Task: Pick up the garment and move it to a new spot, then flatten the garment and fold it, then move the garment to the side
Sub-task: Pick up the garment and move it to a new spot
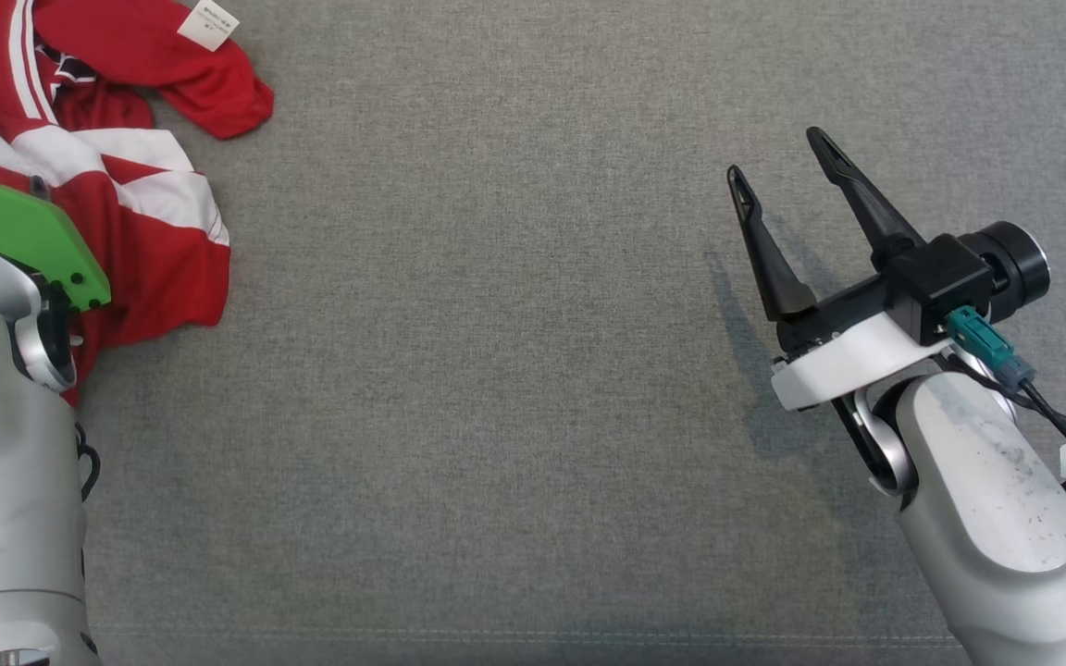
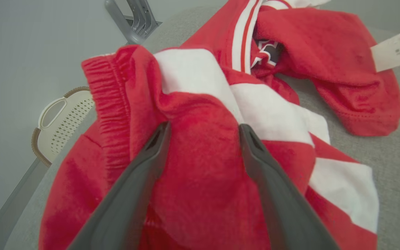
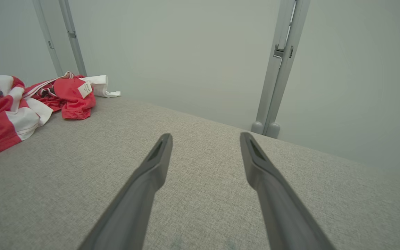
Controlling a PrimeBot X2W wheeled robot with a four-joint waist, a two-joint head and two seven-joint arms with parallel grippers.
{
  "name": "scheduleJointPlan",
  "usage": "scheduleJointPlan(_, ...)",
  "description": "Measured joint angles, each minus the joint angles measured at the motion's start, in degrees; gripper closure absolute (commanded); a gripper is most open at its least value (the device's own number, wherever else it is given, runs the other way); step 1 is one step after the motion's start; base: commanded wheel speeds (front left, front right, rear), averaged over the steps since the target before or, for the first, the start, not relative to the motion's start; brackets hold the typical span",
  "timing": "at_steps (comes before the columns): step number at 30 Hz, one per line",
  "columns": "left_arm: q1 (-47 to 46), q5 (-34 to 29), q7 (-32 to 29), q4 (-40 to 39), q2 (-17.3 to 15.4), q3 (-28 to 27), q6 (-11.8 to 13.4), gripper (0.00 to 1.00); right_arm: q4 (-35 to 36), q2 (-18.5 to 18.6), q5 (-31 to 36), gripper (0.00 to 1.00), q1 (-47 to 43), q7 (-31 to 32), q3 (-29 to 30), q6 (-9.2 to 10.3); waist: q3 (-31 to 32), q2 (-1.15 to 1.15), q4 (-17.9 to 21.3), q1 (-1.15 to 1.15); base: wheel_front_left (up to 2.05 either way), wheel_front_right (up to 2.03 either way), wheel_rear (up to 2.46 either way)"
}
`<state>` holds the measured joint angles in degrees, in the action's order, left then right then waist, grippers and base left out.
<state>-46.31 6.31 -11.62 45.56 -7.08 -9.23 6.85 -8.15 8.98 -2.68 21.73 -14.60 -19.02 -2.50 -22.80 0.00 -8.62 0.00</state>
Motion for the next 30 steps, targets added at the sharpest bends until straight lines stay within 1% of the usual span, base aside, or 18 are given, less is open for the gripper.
scheduleJointPlan(7, -0.1, -1.7, -0.4, 3.8, 0.3, -1.9, 0.0, 0.0, -0.4, -0.1, 0.0, 0.0, 0.1, 0.0, -0.5, -0.18, -0.4, 0.0, 0.2, 0.0, 0.0, 0.0, 0.0)
scheduleJointPlan(8, -0.1, -1.9, -0.4, 4.1, 0.4, -2.0, 0.0, 0.1, -0.4, -0.1, 0.0, 0.0, 0.1, 0.0, -0.5, -0.18, -0.4, 0.0, 0.2, 0.0, 0.0, 0.0, 0.0)
scheduleJointPlan(9, -0.1, -2.1, -0.4, 4.4, 0.5, -2.0, 0.0, 0.59, -0.5, -0.2, 0.0, 0.0, 0.1, 0.0, -0.5, -0.18, -0.4, 0.0, 0.3, 0.0, 0.0, 0.0, 0.0)
scheduleJointPlan(10, -0.1, -2.2, 0.0, 4.5, 0.7, -2.0, 0.0, 1.0, -0.5, -0.2, 0.0, 0.0, 0.1, 0.0, -0.5, -0.18, -0.4, 0.0, 0.3, 0.0, 0.0, 0.0, 0.0)
scheduleJointPlan(17, -1.0, -2.6, 3.4, 5.9, 2.6, -1.8, 0.0, 1.0, -1.1, -0.2, 0.0, 0.0, 0.1, 0.0, 0.2, 0.08, 0.6, 0.0, 0.1, 0.0, 0.0, 0.0, 0.0)
scheduleJointPlan(24, -1.0, -2.5, 8.4, 5.8, 3.1, -1.0, -0.1, 1.0, -1.6, -1.2, -0.7, 0.0, 0.0, 0.0, 0.6, 0.15, 2.9, 0.0, -0.7, 0.0, 0.0, 0.0, 0.0)
scheduleJointPlan(27, -1.0, -2.5, 10.9, 5.2, 3.1, -0.2, -1.0, 1.0, -1.7, -1.8, -1.0, 0.0, -0.3, 0.0, 0.6, 0.18, 4.3, 0.0, -1.0, 0.0, 0.0, 0.0, 0.0)
scheduleJointPlan(30, -1.0, -2.5, 13.3, 4.2, 3.2, 0.6, -2.4, 1.0, -2.1, -1.8, -1.4, 0.0, -1.4, 0.0, 1.1, 0.69, 5.7, 0.0, -1.4, 0.0, 0.0, 0.0, 0.0)
